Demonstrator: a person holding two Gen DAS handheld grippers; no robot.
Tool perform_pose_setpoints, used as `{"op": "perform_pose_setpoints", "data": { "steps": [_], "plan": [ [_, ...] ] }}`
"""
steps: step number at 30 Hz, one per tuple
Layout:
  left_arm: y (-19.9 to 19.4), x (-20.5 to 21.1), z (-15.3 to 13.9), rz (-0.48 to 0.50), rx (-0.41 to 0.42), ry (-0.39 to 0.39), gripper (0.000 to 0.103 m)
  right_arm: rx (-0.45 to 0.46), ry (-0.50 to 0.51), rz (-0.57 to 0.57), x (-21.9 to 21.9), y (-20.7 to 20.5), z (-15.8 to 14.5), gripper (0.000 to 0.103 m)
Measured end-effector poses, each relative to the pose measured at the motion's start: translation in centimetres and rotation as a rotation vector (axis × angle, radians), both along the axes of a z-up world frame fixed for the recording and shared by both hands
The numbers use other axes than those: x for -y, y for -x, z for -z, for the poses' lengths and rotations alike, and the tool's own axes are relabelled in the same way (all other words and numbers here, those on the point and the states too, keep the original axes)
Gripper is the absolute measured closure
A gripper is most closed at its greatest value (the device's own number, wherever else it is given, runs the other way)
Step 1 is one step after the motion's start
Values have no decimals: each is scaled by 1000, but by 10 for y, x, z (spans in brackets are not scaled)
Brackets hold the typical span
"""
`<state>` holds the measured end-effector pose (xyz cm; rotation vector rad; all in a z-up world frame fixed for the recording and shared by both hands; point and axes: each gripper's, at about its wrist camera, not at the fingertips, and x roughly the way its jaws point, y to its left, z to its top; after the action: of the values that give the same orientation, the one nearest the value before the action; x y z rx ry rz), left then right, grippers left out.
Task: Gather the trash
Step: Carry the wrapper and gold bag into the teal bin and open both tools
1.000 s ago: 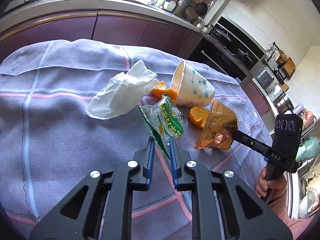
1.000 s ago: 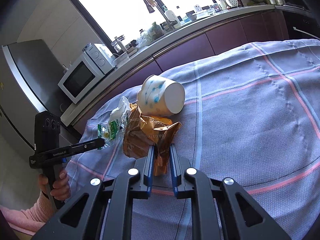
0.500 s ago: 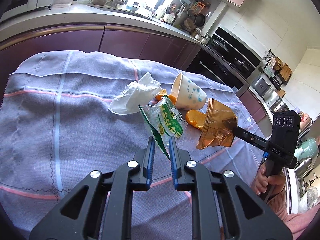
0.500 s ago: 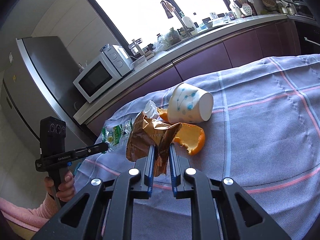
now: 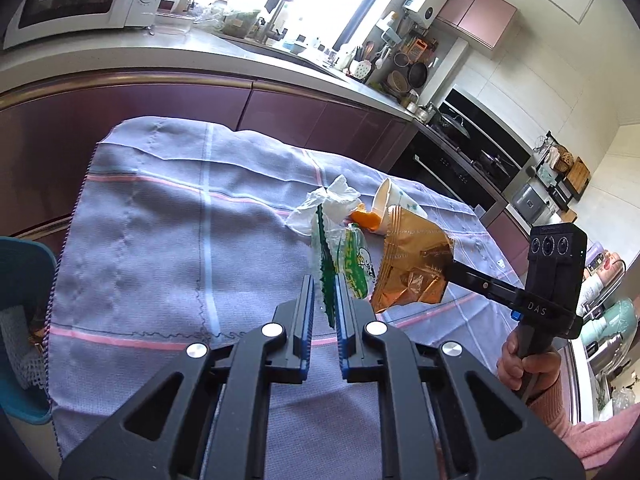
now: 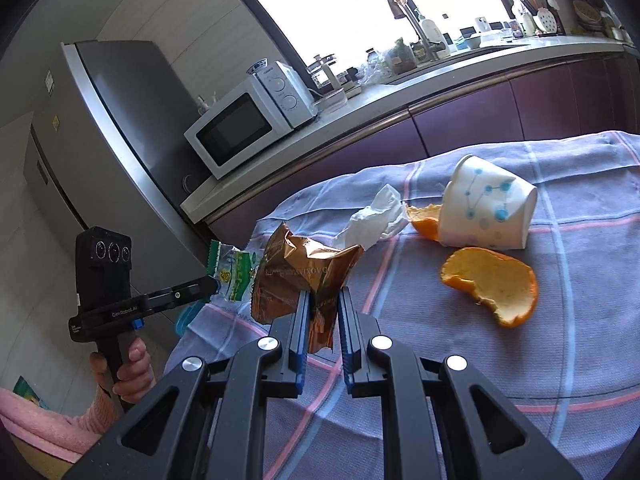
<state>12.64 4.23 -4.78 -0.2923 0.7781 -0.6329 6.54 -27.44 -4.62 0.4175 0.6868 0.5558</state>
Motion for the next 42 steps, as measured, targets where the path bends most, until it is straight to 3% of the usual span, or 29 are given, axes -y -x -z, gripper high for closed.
{"op": "perform_pose_setpoints", "data": {
  "steps": [11, 27, 42],
  "plan": [
    [15, -60, 4, -101, -10, 15, 93, -6, 10, -76, -40, -9, -4, 90],
    [50, -190, -4, -399, 1, -12, 93, -1, 44, -281, -143, -51, -16, 90],
    [50, -271, 38, -587, -89, -59, 93, -36, 155, -441, -270, -91, -12, 90]
  ]
}}
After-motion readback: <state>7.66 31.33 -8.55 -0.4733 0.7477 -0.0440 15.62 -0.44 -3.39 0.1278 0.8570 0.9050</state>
